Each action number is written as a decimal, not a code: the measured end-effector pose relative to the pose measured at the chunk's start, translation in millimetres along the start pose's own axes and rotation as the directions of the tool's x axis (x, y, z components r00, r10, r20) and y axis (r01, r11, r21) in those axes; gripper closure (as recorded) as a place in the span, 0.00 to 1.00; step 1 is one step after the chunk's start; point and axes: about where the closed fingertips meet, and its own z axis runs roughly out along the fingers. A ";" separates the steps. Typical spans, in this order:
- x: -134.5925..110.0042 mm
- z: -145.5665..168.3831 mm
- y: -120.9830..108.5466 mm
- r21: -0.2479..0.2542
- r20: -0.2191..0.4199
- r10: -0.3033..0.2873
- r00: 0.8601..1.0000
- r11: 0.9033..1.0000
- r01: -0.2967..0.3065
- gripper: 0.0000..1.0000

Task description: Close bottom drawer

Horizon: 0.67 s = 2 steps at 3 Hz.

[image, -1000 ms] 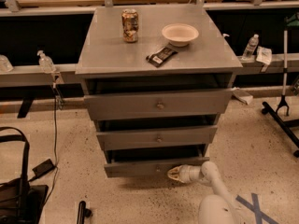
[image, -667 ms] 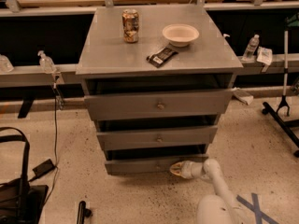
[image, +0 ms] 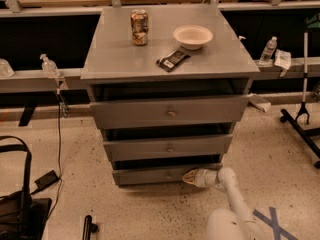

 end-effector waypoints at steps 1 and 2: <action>0.7 -3.0 -0.9 0.008 0.004 0.002 1.000 1.000 -0.002 1.00; 3.8 -21.2 -4.0 0.038 0.038 0.010 0.999 0.999 -0.012 1.00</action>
Offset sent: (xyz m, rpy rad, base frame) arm 0.0129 -0.0416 0.0084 0.0723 -0.0486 -0.0391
